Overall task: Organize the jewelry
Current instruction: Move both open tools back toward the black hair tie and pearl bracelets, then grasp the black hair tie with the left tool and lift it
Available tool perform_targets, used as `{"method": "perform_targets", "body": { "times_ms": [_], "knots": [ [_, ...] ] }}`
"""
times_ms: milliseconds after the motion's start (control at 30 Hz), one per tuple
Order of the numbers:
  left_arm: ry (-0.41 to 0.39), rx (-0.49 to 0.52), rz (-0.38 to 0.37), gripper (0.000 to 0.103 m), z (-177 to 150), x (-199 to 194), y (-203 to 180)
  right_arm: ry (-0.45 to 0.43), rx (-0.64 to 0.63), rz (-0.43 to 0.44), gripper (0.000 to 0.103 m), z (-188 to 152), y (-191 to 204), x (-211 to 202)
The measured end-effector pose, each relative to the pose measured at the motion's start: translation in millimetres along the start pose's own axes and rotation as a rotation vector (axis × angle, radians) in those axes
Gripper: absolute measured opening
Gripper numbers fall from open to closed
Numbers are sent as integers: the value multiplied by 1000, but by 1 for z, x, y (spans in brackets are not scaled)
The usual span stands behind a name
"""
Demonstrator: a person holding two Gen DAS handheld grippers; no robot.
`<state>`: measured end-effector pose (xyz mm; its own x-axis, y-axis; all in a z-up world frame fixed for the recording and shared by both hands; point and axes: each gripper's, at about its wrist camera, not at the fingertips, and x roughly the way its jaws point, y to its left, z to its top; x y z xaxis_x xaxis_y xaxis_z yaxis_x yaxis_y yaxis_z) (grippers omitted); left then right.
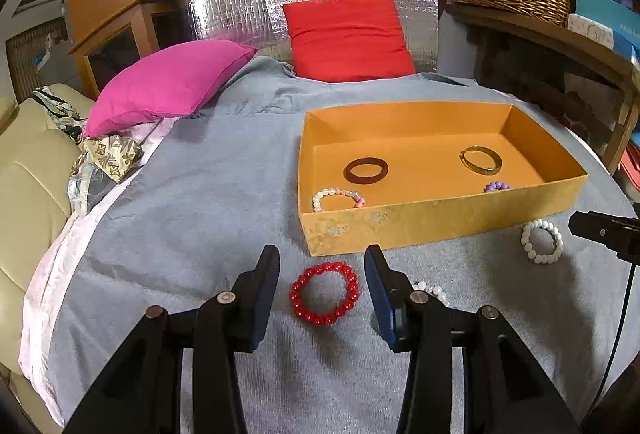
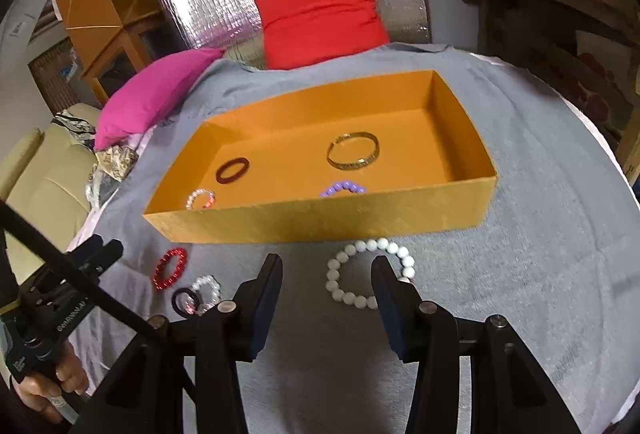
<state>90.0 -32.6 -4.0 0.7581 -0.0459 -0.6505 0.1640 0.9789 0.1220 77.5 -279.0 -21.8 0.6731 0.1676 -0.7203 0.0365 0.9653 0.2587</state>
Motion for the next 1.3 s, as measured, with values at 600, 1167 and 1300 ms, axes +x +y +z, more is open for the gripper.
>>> {"method": "perform_targets", "body": {
  "times_ms": [600, 1167, 1300],
  "knots": [
    [182, 68, -60, 53, -25, 36, -8, 133, 88, -44, 52, -1, -37, 33],
    [236, 71, -181, 53, -32, 47, 1, 116, -45, -206, 26, -2, -30, 71],
    [249, 34, -259, 53, -31, 47, 2, 103, -92, -221, 12, -5, -22, 69]
  ]
}}
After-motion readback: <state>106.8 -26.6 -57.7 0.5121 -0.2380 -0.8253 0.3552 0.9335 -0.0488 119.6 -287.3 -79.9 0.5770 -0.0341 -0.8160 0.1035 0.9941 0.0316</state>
